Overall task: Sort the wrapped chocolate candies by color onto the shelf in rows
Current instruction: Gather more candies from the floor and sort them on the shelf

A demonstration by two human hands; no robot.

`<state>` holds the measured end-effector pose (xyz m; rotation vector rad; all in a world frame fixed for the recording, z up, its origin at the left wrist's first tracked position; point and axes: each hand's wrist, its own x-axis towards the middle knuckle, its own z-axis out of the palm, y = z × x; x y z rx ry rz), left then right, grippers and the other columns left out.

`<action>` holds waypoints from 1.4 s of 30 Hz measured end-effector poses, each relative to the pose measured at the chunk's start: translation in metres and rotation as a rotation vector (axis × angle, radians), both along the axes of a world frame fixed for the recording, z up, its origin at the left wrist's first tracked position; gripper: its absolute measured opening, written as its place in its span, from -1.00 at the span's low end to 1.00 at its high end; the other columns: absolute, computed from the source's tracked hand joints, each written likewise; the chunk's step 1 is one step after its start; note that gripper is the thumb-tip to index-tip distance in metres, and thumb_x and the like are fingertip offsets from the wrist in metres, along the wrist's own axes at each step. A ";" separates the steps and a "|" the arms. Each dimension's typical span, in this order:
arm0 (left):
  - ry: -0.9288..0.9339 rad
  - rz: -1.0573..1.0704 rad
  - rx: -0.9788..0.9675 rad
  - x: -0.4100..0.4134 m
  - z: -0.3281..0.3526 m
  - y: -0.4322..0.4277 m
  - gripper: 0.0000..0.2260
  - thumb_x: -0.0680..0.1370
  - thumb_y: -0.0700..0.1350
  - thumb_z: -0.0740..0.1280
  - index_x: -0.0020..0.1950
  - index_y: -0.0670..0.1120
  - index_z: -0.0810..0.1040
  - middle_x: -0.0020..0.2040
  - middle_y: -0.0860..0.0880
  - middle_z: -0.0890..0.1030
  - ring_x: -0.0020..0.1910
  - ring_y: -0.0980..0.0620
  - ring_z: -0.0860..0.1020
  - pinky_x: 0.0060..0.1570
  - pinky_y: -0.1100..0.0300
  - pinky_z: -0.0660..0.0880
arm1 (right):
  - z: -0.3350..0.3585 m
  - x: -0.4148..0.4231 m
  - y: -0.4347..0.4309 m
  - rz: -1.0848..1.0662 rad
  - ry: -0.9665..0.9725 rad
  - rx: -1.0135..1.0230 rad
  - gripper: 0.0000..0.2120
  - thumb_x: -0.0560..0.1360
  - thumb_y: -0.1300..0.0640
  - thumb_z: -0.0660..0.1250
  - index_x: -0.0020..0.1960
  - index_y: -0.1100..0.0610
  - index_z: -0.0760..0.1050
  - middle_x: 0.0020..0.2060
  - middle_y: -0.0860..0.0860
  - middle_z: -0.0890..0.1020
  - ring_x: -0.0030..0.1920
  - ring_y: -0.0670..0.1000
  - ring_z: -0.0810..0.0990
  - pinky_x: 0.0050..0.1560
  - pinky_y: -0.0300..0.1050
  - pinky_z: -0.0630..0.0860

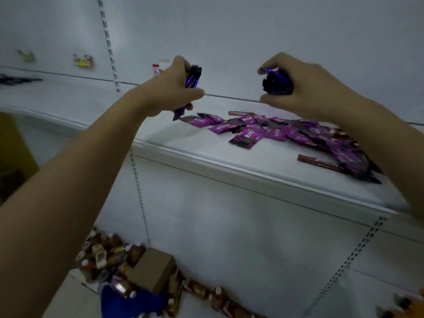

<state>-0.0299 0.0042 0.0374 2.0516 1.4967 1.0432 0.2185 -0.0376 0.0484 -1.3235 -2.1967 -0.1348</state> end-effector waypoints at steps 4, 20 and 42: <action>0.040 0.230 0.136 -0.037 -0.023 -0.084 -0.58 0.59 -0.07 0.28 0.34 -0.09 0.16 0.09 -0.07 0.46 -0.27 0.04 0.62 -0.42 0.30 0.51 | -0.009 -0.039 -0.054 0.217 0.028 0.079 -0.60 0.51 0.03 0.33 0.32 0.00 0.34 0.00 -0.08 0.45 -0.17 -0.05 0.46 -0.13 -0.28 0.36; 0.044 1.132 -0.222 -0.151 -0.298 -0.379 -0.61 0.48 -0.12 0.40 0.26 0.04 0.38 0.08 -0.06 0.51 -0.08 -0.08 0.50 -0.29 0.03 0.55 | -0.299 -0.194 -0.143 0.625 0.047 -0.645 -0.73 0.49 0.02 0.35 0.16 -0.07 0.38 -0.03 -0.02 0.59 -0.03 0.06 0.58 -0.02 0.08 0.56; 0.074 0.963 -0.822 -0.417 -0.404 -0.395 -0.55 0.43 -0.16 0.43 0.28 0.02 0.42 0.12 -0.09 0.55 -0.08 -0.05 0.47 -0.17 0.12 0.42 | -0.398 -0.452 -0.087 0.668 -0.537 -0.843 -0.63 0.53 0.10 0.31 0.31 0.05 0.36 0.08 0.06 0.52 -0.14 -0.07 0.40 -0.37 -0.37 0.21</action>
